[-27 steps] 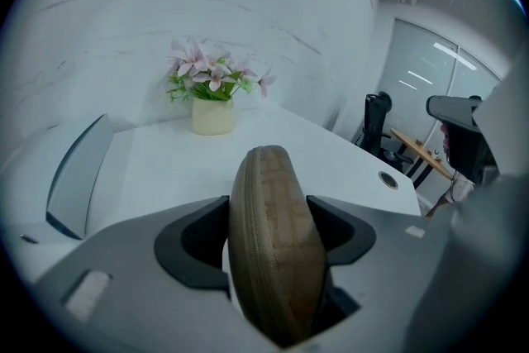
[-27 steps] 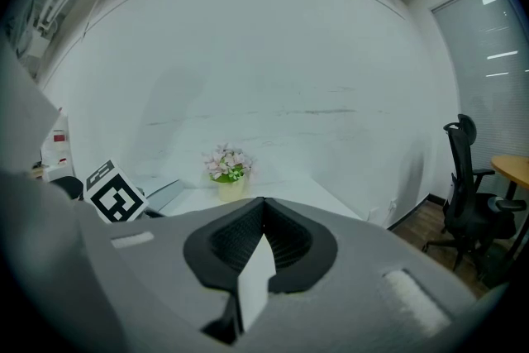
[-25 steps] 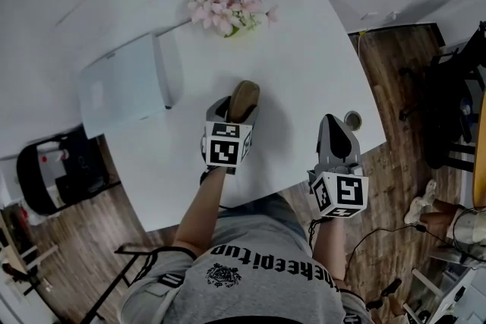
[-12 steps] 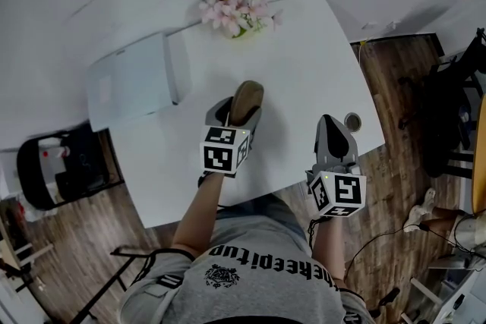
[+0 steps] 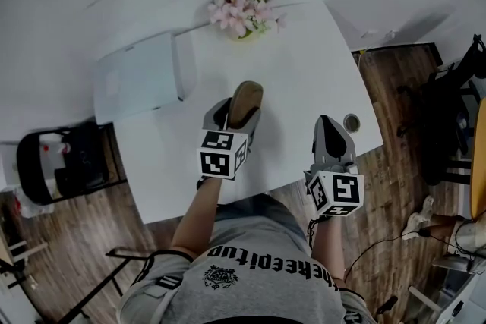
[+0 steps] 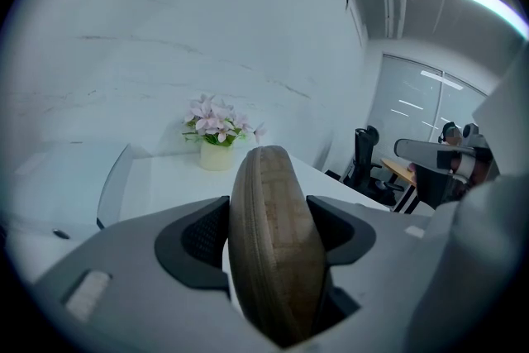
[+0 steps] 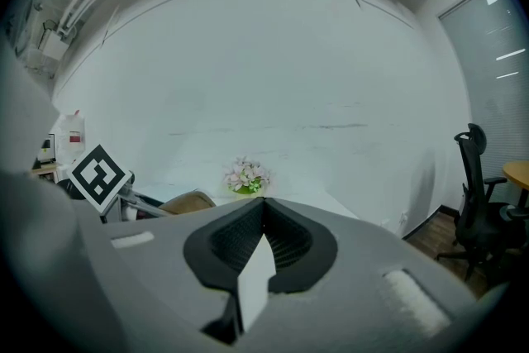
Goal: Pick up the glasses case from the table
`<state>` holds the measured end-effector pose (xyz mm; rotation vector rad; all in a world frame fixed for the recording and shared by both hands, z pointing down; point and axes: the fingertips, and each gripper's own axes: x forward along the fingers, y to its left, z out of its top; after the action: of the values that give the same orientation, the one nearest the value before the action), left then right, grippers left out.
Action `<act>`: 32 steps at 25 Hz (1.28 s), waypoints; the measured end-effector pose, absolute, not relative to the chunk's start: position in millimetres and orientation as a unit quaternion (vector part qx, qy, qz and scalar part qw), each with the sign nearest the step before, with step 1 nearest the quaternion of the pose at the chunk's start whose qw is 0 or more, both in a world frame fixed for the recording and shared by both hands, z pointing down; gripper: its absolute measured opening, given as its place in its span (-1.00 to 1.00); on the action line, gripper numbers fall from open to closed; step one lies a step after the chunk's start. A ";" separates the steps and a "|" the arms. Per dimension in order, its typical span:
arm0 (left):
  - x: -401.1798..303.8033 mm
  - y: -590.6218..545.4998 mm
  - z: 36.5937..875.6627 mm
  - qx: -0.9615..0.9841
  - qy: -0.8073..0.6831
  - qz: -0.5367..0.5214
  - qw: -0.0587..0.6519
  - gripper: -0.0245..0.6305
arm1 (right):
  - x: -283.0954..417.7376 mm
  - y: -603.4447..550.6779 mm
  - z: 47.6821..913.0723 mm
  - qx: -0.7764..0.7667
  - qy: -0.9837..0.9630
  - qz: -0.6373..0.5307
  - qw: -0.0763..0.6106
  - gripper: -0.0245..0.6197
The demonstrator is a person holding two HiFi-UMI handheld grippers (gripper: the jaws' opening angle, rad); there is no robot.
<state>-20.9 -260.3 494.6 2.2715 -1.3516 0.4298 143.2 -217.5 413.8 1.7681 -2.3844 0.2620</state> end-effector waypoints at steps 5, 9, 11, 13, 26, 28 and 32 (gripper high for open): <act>-26.0 -251.1 483.8 0.824 -0.500 0.140 0.227 0.02 | 139.8 -211.4 407.8 0.587 -0.802 0.080 0.076 -0.91; -28.8 -244.7 475.6 0.824 -0.504 0.123 0.227 0.02 | 139.8 -206.8 404.6 0.585 -0.804 0.076 0.073 -0.91; -29.4 -241.4 470.9 0.824 -0.507 0.117 0.224 0.02 | 140.4 -204.4 402.5 0.585 -0.805 0.073 0.070 -0.91; -29.9 -237.7 466.2 0.825 -0.508 0.112 0.219 0.02 | 140.7 -201.4 400.1 0.585 -0.805 0.071 0.068 -0.91; -33.9 -212.7 433.9 0.830 -0.521 0.067 0.188 0.02 | 141.0 -179.5 384.0 0.582 -0.809 0.053 0.052 -0.91; -34.7 -209.0 429.5 0.830 -0.524 0.061 0.183 0.02 | 141.4 -176.5 382.0 0.582 -0.810 0.050 0.051 -0.91; -36.9 -199.7 421.7 0.829 -0.530 0.051 0.170 0.02 | 142.4 -167.9 379.1 0.581 -0.811 0.045 0.047 -0.91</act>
<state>-36.9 -199.7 421.7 2.3563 -1.5047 0.1460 142.4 -167.9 379.1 1.7719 -2.4749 0.1383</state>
